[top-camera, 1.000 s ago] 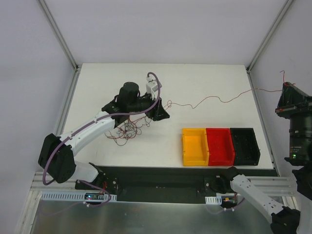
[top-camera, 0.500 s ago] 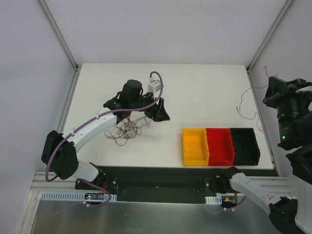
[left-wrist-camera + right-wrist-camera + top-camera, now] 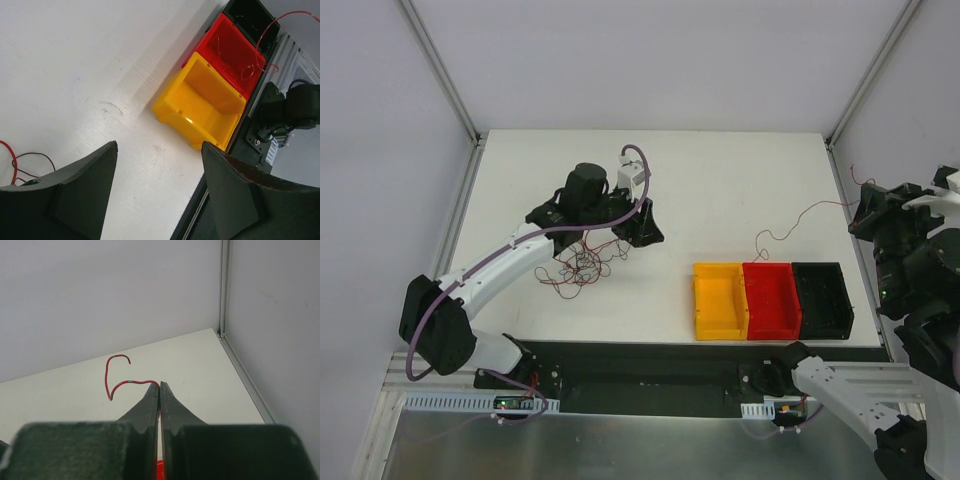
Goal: Untangle the cables
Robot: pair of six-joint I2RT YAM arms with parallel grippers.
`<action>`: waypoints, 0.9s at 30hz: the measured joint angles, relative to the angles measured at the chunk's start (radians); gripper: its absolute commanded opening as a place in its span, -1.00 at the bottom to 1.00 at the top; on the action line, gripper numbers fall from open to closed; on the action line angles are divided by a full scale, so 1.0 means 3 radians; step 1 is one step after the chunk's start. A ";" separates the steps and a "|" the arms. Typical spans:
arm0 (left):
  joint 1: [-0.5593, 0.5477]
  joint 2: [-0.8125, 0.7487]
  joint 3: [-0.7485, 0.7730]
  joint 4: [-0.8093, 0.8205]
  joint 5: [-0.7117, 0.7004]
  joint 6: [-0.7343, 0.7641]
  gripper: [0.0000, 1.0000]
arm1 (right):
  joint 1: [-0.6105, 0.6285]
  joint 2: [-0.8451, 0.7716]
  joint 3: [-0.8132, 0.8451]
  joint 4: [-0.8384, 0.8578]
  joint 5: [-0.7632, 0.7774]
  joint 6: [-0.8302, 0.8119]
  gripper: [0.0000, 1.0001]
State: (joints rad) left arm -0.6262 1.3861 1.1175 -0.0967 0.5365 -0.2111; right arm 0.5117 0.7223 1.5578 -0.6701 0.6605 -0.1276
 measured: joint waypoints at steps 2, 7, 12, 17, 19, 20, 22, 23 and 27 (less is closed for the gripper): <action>0.0000 -0.0031 0.0000 0.0000 -0.0028 0.0022 0.35 | 0.0000 0.0097 0.0051 -0.0041 -0.0023 0.0011 -0.99; 0.0018 -0.0047 0.0000 -0.0006 -0.0067 0.0047 0.35 | 0.0000 0.0267 0.0168 -0.0086 -0.0062 0.0000 -0.99; 0.0020 -0.0072 0.0000 -0.0052 -0.0103 0.0055 0.36 | 0.0000 0.0165 0.0069 -0.0140 -0.0052 -0.0013 -0.99; 0.0020 -0.0106 0.0000 -0.0052 -0.0123 0.0058 0.36 | 0.0000 -0.0109 -0.0268 -0.0198 -0.0014 0.0080 -0.99; 0.0020 -0.0106 0.0000 -0.0056 -0.0126 0.0058 0.36 | 0.0000 -0.0172 -0.0398 -0.0268 -0.0010 0.0117 -0.99; 0.0020 -0.0106 0.0000 -0.0056 -0.0126 0.0057 0.36 | 0.0000 -0.0191 -0.0458 -0.0309 -0.0008 0.0132 -0.99; 0.0020 -0.0107 0.0000 -0.0056 -0.0130 0.0058 0.36 | 0.0000 -0.0203 -0.0562 -0.0383 -0.0005 0.0151 -0.99; 0.0020 -0.0107 0.0000 -0.0057 -0.0134 0.0058 0.37 | 0.0000 -0.0202 -0.0587 -0.0416 -0.0006 0.0154 -0.99; 0.0020 -0.0109 0.0000 -0.0056 -0.0159 0.0058 0.36 | 0.0000 -0.0205 -0.0598 -0.0530 0.0004 0.0165 -0.99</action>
State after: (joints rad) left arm -0.6201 1.3533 1.1175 -0.1135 0.4889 -0.1936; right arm 0.5117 0.6609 1.3785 -0.8291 0.6617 -0.0780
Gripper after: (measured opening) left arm 0.683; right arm 0.009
